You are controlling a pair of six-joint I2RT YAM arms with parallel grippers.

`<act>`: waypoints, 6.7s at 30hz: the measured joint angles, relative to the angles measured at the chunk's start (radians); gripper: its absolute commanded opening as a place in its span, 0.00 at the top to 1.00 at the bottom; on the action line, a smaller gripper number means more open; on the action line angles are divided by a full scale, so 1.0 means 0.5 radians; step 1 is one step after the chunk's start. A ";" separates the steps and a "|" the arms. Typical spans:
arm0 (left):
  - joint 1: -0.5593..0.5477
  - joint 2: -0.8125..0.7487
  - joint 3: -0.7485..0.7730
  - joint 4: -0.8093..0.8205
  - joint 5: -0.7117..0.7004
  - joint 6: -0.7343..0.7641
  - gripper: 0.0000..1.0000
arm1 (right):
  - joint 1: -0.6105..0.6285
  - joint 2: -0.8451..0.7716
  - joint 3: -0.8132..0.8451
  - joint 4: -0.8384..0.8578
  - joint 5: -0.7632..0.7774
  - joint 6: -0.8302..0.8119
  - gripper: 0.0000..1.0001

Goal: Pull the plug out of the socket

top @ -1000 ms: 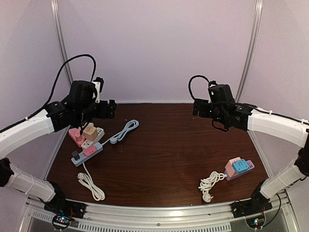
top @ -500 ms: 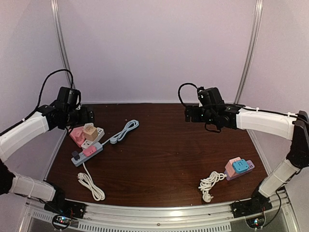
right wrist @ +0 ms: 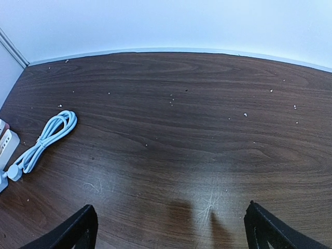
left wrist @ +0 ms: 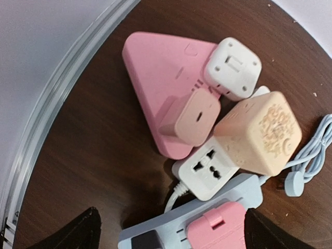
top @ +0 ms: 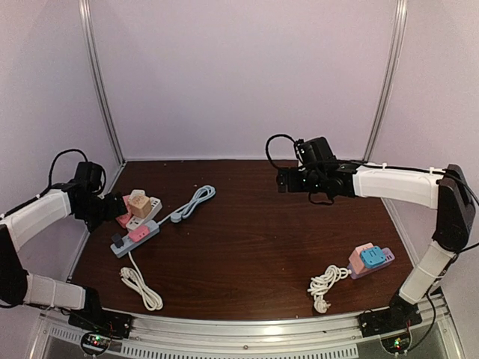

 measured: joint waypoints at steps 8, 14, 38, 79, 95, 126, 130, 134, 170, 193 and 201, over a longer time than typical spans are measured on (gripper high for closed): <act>0.061 -0.170 -0.365 0.134 0.294 -0.109 0.02 | 0.000 0.028 -0.001 0.000 -0.065 0.000 0.00; 0.061 -0.121 -0.474 0.353 0.455 -0.087 0.02 | 0.000 0.028 -0.003 0.011 -0.098 -0.002 0.00; -0.731 0.082 -0.546 0.725 0.472 -0.551 0.02 | 0.000 0.029 -0.007 0.062 -0.152 -0.008 0.00; -1.437 0.295 -0.393 1.069 0.327 -0.660 0.17 | 0.383 0.017 -0.127 -0.152 -0.730 0.320 0.07; -1.437 0.105 -0.664 1.156 0.474 -0.569 0.36 | 0.442 0.566 -0.150 0.723 -1.246 0.854 0.24; -1.435 0.294 -0.662 1.382 0.640 -0.607 0.54 | 0.461 0.935 -0.098 1.440 -1.595 1.361 0.64; -1.445 0.302 -0.656 1.382 0.641 -0.608 0.57 | 0.461 0.944 -0.098 1.511 -1.620 1.408 0.67; -1.456 0.322 -0.643 1.394 0.641 -0.623 0.58 | 0.461 0.964 -0.098 1.581 -1.643 1.450 0.64; -1.481 0.323 -0.572 1.260 0.564 -0.676 0.65 | 0.459 1.074 -0.137 1.788 -1.684 1.758 0.99; -1.484 0.391 -0.515 1.244 0.494 -0.730 0.65 | 0.446 1.109 -0.192 1.978 -1.700 1.912 1.00; -1.484 0.397 -0.417 1.081 0.468 -0.706 0.57 | 0.445 1.109 -0.188 1.975 -1.710 1.902 1.00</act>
